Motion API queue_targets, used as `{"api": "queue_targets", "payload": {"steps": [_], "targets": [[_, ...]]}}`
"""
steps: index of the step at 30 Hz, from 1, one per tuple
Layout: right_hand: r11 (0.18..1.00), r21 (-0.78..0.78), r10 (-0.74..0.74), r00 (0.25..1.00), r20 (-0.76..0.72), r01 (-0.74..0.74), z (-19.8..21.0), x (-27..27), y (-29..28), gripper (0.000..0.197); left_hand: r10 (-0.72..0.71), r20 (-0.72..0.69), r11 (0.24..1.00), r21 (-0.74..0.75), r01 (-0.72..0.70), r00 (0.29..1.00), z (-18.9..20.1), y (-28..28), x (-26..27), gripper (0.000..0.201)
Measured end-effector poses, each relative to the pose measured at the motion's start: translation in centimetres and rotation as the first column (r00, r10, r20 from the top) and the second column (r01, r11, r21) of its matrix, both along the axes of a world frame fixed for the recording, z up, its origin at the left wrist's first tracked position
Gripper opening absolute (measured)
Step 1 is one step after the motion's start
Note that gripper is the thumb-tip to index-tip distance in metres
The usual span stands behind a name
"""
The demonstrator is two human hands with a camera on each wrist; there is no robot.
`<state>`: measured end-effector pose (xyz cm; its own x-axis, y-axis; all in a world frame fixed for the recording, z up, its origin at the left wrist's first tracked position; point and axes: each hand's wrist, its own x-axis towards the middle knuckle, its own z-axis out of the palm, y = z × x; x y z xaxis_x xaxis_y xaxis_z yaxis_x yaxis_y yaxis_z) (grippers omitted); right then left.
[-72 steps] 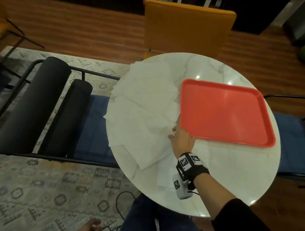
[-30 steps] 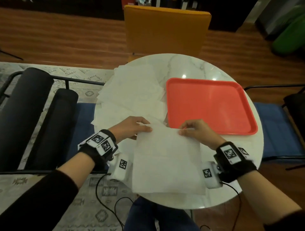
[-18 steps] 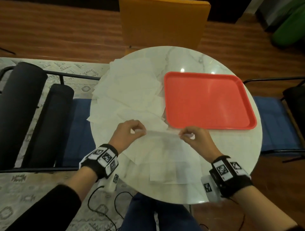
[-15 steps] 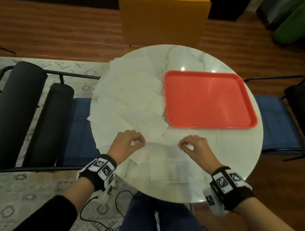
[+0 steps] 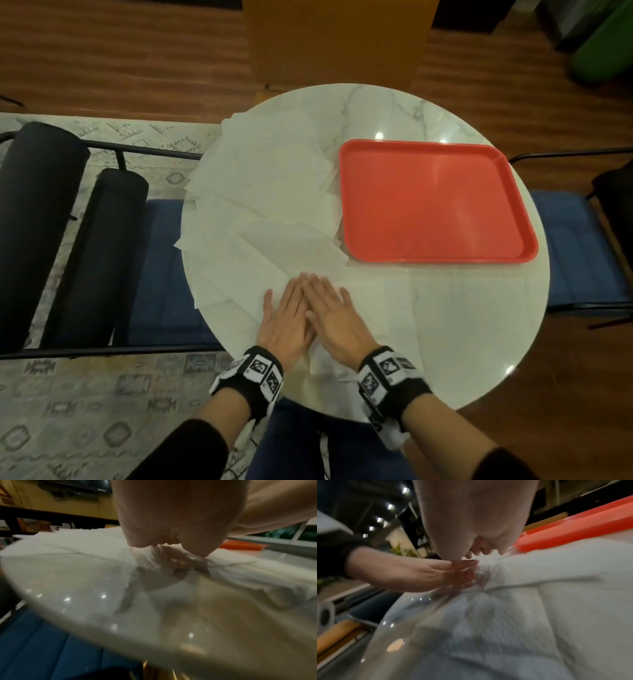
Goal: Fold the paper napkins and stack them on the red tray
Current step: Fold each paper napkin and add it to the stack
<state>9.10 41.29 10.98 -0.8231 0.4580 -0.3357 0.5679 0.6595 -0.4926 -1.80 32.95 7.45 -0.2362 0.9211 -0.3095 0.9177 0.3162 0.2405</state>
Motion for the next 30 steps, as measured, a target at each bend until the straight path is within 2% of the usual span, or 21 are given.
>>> {"api": "queue_targets", "payload": {"steps": [4,10,13,15,19,22,25,28,30], "targets": [[0.999,0.016,0.034,0.992,0.120,-0.036,-2.3,1.3,-0.1,0.055,0.034,0.019,0.999,-0.040,-0.033,0.999,-1.5,-1.4,0.0,0.068],[0.981,0.115,-0.177,0.957,0.231,0.154,-2.6,7.3,3.0,0.054,0.029,0.018,0.999,-0.033,-0.028,0.999,-1.6,-1.5,-0.3,0.078],[0.977,0.160,-0.185,0.935,0.302,0.142,-1.9,8.8,3.7,0.055,0.020,0.017,0.999,-0.048,-0.019,1.000,-1.4,-1.6,-0.3,0.078],[0.969,0.200,-0.203,0.932,0.300,0.146,-1.4,8.0,3.8,0.055,0.021,0.028,0.999,-0.050,-0.020,0.999,-1.4,-1.5,-0.4,0.078],[0.925,0.313,-0.281,0.942,0.183,0.216,-0.8,5.0,4.1,0.047,0.021,0.020,0.999,-0.024,-0.020,1.000,-1.4,-1.4,-0.4,0.077],[0.900,0.381,-0.298,0.938,0.179,0.213,-0.8,3.7,4.8,0.038,0.034,-0.008,0.999,-0.034,-0.034,0.999,-0.9,-1.3,-0.5,0.079],[0.898,0.345,-0.346,0.922,0.171,0.273,-0.1,3.2,5.5,0.030,0.025,-0.041,1.000,0.015,-0.024,0.999,-0.1,-0.6,-0.4,0.082],[0.911,0.238,-0.371,0.921,0.122,0.335,0.9,3.1,6.0,0.018,0.015,-0.046,0.993,0.117,-0.009,0.999,1.3,0.6,-0.2,0.098],[0.919,0.058,-0.391,0.920,-0.003,0.391,2.5,3.5,6.1,0.009,0.016,-0.011,0.973,0.231,-0.013,1.000,2.6,1.6,-0.1,0.084]]}}
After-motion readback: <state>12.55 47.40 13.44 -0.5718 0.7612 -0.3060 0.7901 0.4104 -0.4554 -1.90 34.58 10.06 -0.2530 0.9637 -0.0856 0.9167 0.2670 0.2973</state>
